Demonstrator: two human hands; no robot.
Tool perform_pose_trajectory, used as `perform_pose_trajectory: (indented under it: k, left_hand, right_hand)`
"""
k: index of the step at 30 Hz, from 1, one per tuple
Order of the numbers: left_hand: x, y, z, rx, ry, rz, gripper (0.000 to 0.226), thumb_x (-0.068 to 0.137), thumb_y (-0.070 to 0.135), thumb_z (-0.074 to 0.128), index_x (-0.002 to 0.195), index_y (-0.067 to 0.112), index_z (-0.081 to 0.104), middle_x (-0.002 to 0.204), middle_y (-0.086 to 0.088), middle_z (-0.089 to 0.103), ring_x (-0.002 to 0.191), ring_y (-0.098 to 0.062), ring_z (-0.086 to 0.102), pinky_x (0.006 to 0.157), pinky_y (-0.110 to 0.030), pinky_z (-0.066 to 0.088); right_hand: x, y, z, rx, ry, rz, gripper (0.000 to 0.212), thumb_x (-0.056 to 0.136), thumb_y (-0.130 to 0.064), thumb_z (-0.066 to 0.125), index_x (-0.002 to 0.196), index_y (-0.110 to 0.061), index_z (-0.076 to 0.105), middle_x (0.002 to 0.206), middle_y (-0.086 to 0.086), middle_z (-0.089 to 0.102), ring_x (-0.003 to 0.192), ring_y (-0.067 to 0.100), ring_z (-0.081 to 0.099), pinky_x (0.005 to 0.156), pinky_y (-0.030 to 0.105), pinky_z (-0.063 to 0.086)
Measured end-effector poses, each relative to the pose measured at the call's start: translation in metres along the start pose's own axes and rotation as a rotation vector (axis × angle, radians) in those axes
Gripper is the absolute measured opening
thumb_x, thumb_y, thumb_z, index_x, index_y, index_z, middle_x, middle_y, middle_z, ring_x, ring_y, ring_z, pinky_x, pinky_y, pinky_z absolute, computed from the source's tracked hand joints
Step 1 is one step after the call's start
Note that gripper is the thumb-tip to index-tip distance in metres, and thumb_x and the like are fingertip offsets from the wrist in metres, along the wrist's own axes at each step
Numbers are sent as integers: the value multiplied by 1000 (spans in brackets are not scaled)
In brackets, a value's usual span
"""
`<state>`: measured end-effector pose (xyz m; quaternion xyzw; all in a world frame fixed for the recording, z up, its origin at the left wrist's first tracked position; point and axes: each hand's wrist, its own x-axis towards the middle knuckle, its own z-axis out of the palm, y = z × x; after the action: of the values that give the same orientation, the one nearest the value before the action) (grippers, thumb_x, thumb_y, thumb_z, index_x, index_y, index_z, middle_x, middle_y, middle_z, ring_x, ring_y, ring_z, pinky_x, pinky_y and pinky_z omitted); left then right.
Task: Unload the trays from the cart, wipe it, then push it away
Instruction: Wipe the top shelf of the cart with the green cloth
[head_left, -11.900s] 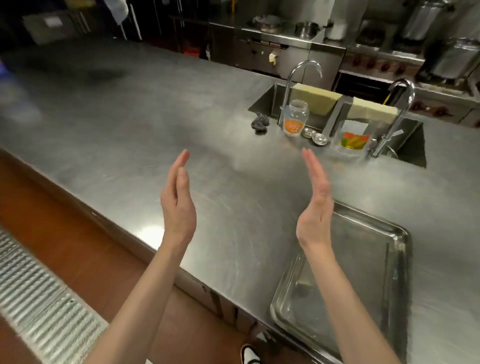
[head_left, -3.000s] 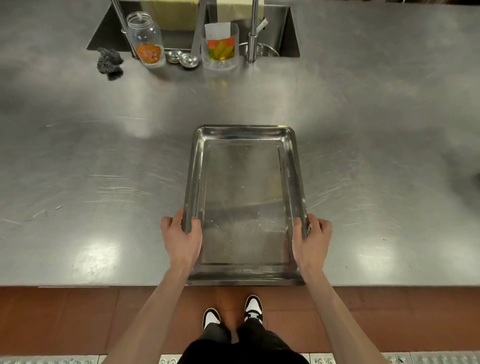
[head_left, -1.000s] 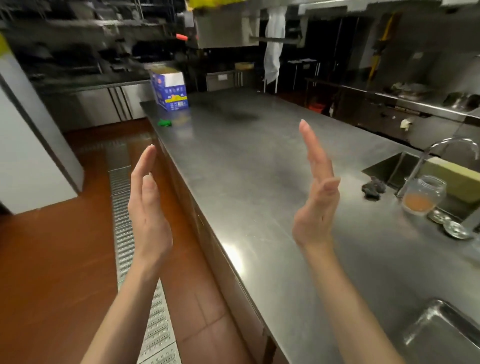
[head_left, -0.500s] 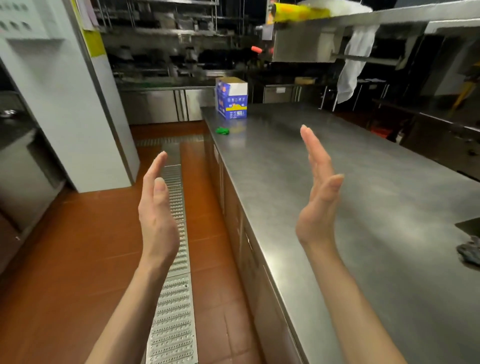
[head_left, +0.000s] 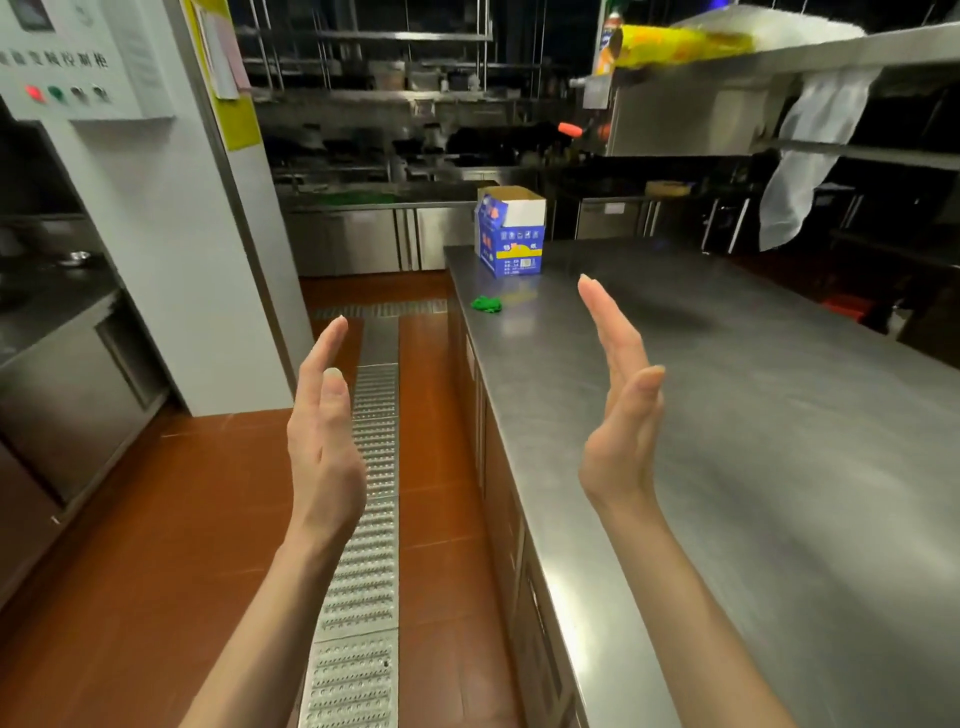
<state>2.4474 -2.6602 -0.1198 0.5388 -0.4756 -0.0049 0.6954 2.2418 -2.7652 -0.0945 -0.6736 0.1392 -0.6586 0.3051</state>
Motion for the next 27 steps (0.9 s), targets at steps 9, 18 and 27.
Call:
perform_pose_trajectory:
  k: [9,18,27]
  left_hand:
    - [99,-76,29,22,50,-1,64,110,61,28,160,24,43,162,15,46,152,-3,39,122,-19,31]
    - [206,-186,55,-19,85,-13,73,105,70,29,158,23,44,161,14,48,151,-4,40,123,-21,32]
    - [339,-299,71,-12,26,-24,62,109,60,27,159,26,44,161,18,47,152,-5,39,125,-25,31]
  right_hand:
    - [90,110,53,52,20,33,83,104,-71,13,153,-14,49,155,-5,54,150,18,42,124,58,30]
    - [158,233,126,38,1,88,90,100,-77,15,152,-13,50,155,-5,54,149,16,44,124,54,31]
    - [246,350,225,37,34,131,97,95,-84,18,151,-12,52,153,-2,56,148,14,44,119,23,37]
